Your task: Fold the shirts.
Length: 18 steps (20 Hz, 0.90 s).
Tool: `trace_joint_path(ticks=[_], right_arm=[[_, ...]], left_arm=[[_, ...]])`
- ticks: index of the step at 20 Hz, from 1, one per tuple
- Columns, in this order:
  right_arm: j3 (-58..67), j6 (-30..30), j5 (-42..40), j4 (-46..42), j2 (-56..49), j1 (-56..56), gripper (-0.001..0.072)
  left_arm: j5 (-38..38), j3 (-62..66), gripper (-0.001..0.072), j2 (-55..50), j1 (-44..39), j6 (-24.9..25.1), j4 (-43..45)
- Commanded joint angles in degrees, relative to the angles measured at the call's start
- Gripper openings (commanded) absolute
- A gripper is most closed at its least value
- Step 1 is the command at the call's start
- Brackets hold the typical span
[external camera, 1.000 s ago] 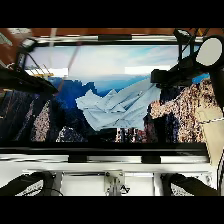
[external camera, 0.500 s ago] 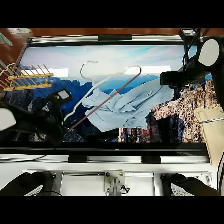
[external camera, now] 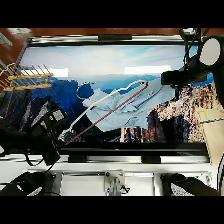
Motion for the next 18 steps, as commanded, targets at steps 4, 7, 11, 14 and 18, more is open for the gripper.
trace_joint_path(ticks=[4,7,11,14,18], right_arm=[[6.1,-0.1,0.3,3.8,0.0,0.0,0.0078],[6.8,0.0,0.6,4.9,0.0,0.0,0.0078],[6.8,-0.1,1.4,6.7,0.0,0.0,0.0078],[6.8,-1.9,3.6,6.6,0.0,0.0,0.0078],[6.8,-2.7,4.4,3.9,0.0,0.0,0.0078]], left_arm=[[8.5,-2.0,0.0044,-2.8,-0.8,3.3,-2.5],[9.5,-2.0,0.0044,-5.8,-2.2,5.1,-0.1],[14.6,-2.0,0.0044,-9.6,-2.1,6.1,0.9],[15.7,-1.7,0.0044,-9.7,-0.8,5.0,3.5],[11.3,-0.5,0.0045,-7.1,0.4,6.8,3.4]])
